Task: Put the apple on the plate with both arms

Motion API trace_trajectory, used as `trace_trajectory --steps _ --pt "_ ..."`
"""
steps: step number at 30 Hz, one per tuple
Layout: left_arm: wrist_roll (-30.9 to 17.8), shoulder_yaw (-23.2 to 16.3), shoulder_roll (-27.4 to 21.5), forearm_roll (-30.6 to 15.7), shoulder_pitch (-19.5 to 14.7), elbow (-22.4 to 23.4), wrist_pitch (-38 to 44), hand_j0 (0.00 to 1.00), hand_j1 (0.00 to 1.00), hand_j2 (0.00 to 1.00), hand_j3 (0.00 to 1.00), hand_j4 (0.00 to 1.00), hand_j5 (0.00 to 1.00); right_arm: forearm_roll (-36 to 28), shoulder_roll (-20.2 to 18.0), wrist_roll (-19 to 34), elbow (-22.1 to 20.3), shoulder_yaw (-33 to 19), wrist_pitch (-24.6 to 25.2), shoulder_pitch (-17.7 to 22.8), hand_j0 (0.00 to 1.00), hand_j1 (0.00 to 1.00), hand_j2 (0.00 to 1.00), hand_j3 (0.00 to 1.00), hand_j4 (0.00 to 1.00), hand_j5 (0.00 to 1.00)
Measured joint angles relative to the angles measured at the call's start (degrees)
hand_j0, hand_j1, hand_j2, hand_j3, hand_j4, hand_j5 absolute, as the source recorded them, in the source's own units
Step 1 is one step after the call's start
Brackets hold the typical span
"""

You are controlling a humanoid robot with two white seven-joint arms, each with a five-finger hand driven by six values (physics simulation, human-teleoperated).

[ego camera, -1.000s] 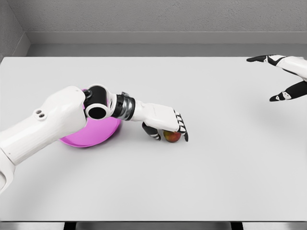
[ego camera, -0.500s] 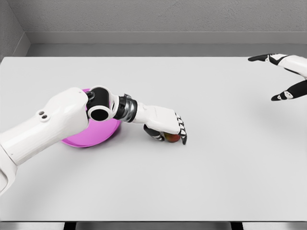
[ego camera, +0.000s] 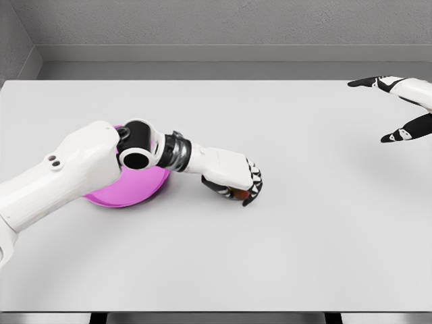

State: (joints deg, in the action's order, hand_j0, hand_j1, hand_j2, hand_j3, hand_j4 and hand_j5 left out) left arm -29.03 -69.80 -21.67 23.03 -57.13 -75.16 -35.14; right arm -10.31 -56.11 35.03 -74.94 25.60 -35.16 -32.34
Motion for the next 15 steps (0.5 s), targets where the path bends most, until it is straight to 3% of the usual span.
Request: trace_trajectory --steps 4,7,11,15 --pt "-0.1 3.7 -8.0 -2.9 -0.1 -8.0 0.0 0.38 0.38 0.38 0.38 0.38 0.38 0.0 0.0 0.0 0.0 0.0 0.0 0.0 1.0 1.0 1.0 1.0 1.0 1.0" --pt "-0.2 8.5 -16.8 -6.0 0.3 -10.7 0.0 0.38 0.38 0.38 0.38 0.38 0.38 0.0 0.0 0.0 0.0 0.0 0.0 0.0 1.0 1.0 1.0 1.0 1.0 1.0" --pt "-0.3 11.8 -25.8 -7.3 2.1 -9.8 0.0 0.38 0.38 0.38 0.38 0.38 0.38 0.0 -0.3 0.0 0.0 -0.1 0.0 0.0 1.0 1.0 1.0 1.0 1.0 1.0" --pt "-0.3 12.7 -28.7 -7.4 2.6 -5.7 -0.1 0.43 0.43 0.43 0.43 0.43 0.43 0.0 -0.5 0.0 -0.1 0.0 0.0 0.0 1.0 1.0 1.0 1.0 1.0 1.0"
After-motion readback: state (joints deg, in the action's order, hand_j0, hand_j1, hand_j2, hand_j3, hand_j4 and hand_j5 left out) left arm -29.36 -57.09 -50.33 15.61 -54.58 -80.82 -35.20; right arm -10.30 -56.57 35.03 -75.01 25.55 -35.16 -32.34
